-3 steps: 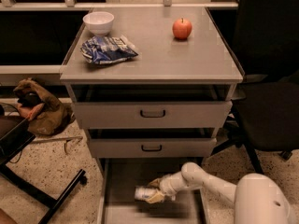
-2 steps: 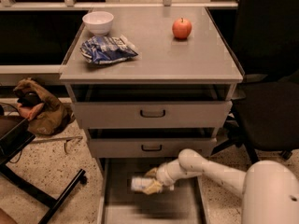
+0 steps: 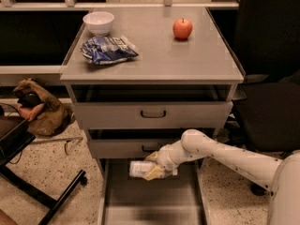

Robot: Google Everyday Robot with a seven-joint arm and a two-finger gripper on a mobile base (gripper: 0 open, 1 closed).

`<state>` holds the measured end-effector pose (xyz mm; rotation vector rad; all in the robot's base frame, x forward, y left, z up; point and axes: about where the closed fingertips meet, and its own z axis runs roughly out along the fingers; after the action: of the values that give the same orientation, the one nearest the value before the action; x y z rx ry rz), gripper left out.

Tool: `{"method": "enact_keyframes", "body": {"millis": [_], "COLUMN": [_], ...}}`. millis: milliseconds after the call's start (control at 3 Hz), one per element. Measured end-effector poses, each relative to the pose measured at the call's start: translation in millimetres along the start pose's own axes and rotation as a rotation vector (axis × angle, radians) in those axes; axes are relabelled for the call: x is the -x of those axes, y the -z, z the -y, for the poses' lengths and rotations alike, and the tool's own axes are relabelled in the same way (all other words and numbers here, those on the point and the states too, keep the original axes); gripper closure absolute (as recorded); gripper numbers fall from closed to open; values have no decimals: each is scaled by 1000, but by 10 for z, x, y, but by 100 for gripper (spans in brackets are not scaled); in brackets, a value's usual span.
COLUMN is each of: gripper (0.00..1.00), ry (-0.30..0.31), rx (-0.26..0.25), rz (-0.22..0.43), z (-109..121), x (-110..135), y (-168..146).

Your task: Pick blue plastic bottle from bottom drawer and place on counter

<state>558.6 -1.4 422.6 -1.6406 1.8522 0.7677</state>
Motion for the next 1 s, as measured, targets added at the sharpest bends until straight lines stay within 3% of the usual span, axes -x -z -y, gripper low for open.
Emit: {"method": "enact_keyframes", "body": {"millis": [333, 667, 1000], "gripper": [100, 100, 100], "ry": [1, 41, 115], "rx": [0, -49, -118], "rz": [1, 33, 73], "z": [-2, 20, 5], "x": [11, 366, 950], "y": [4, 352, 931]}}
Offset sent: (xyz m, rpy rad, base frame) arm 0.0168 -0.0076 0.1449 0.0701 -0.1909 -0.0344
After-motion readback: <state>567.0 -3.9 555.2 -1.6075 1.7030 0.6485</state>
